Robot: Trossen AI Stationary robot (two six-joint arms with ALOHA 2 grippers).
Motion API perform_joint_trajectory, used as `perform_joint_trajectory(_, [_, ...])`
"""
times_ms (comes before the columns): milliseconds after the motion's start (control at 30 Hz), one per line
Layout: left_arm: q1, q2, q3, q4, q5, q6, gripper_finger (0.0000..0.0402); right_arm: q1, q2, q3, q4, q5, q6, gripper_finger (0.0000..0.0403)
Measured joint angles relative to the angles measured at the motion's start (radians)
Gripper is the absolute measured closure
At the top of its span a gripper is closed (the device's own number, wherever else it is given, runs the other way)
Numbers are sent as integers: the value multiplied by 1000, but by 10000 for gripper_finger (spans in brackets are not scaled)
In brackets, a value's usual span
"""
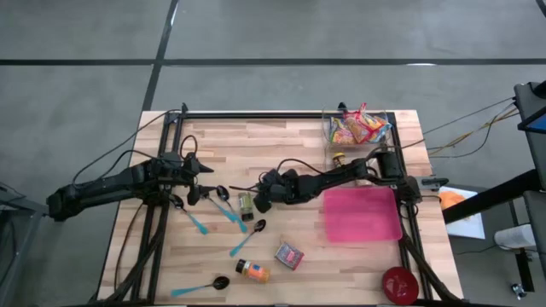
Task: Pick & Place Food Item
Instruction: Put the black and green seasoning can into the bottom transparent bin
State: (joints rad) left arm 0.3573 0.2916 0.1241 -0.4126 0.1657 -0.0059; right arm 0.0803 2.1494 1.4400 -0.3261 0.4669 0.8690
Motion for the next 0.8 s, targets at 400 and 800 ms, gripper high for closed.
perform_joint_trajectory(400, [0,0,0,0,-1,0,57,-11,0,-6,-76,4,15,26])
perform_joint_trajectory(800, [0,0,0,0,0,0,57,-11,0,-6,-76,4,17,35])
